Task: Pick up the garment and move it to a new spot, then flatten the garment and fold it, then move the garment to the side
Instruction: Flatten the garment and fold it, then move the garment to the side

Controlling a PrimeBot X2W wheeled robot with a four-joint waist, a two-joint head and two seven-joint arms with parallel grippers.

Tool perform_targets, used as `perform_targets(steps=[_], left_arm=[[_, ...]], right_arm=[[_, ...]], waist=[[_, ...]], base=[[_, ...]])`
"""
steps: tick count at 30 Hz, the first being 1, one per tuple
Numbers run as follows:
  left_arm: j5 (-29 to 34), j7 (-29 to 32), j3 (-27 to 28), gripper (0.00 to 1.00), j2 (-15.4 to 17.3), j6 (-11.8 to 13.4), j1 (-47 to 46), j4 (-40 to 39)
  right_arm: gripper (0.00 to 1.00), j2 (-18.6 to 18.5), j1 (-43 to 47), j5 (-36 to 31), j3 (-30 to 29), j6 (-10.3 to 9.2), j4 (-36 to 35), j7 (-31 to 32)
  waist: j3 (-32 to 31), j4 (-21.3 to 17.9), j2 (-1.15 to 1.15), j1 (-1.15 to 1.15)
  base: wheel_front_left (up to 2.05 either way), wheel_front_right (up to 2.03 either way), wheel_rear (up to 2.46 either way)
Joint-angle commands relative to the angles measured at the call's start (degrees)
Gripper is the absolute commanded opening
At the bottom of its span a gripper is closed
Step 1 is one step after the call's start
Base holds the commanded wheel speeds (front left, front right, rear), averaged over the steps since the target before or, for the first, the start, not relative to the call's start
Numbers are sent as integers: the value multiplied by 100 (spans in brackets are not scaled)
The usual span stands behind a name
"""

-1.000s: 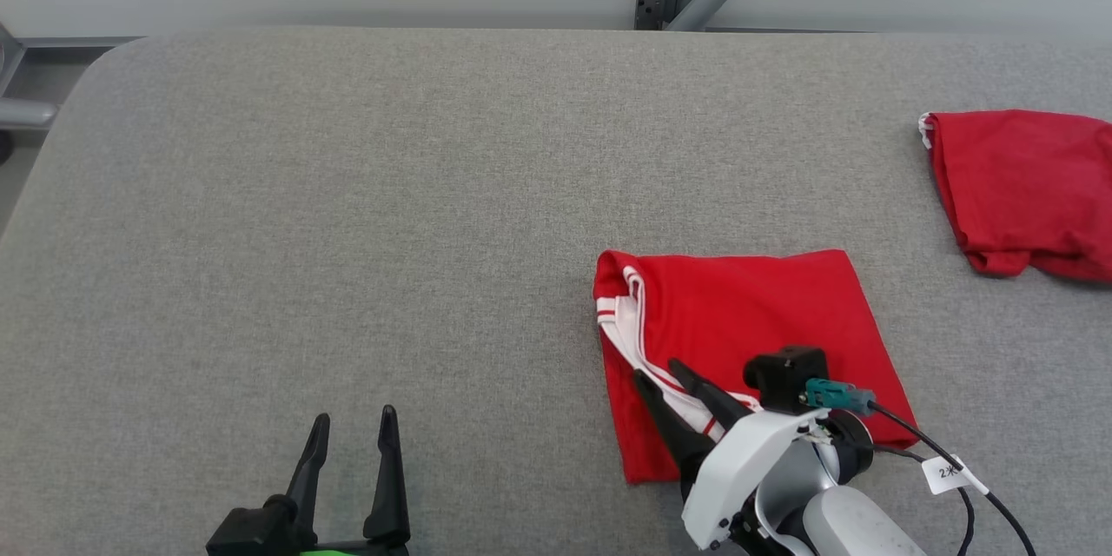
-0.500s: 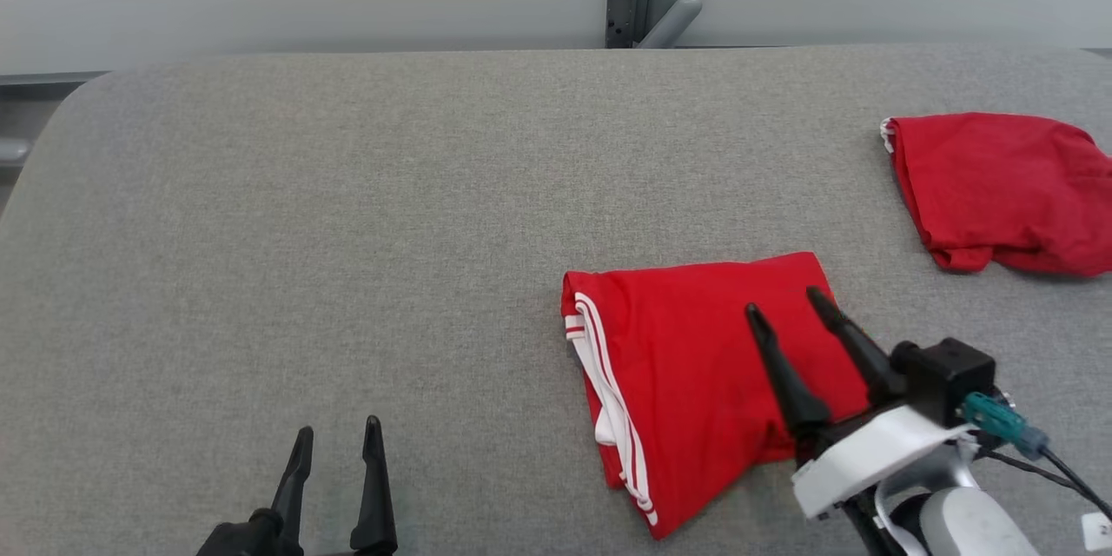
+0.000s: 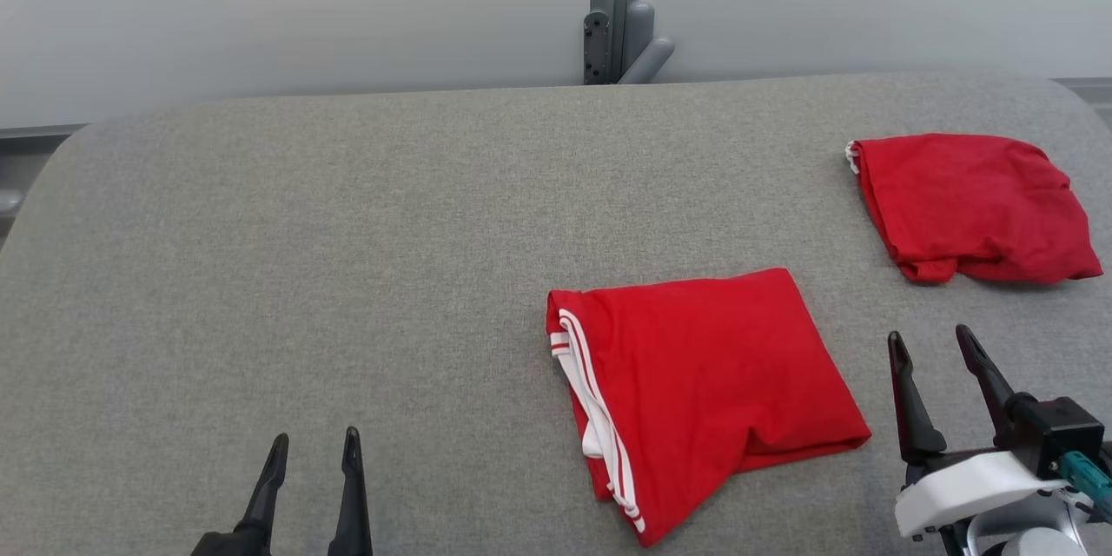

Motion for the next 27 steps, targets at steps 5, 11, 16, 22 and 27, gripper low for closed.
perform_targets(steps=[5, 11, 16, 22, 27], left_arm=[[281, -22, 216, 100, 8, -194, 143, 106], [374, -22, 411, 100, 7, -375, 141, 259], [316, -23, 445, 100, 6, -432, 165, 298], [249, -22, 382, 100, 6, -424, 150, 252], [197, -22, 242, 100, 7, -391, 96, 171]], right_arm=[[100, 127, 234, -176, -369, -3, 46, -26], [100, 193, 345, -322, -515, -3, 127, -27], [100, 211, 349, -348, -513, -4, 155, -28], [100, 368, 64, 110, -614, -3, 245, -28], [100, 152, -460, 694, -226, -3, 756, 602]], waist=[[-203, -6, 20, 0], [-275, 7, 20, 0], [-324, -12, 20, 0], [-309, 22, 20, 0], [-207, 157, 20, 0]], base=[[0, 0, 0], [0, 0, 0], [0, 0, 0], [0, 0, 0], [0, 0, 0]])
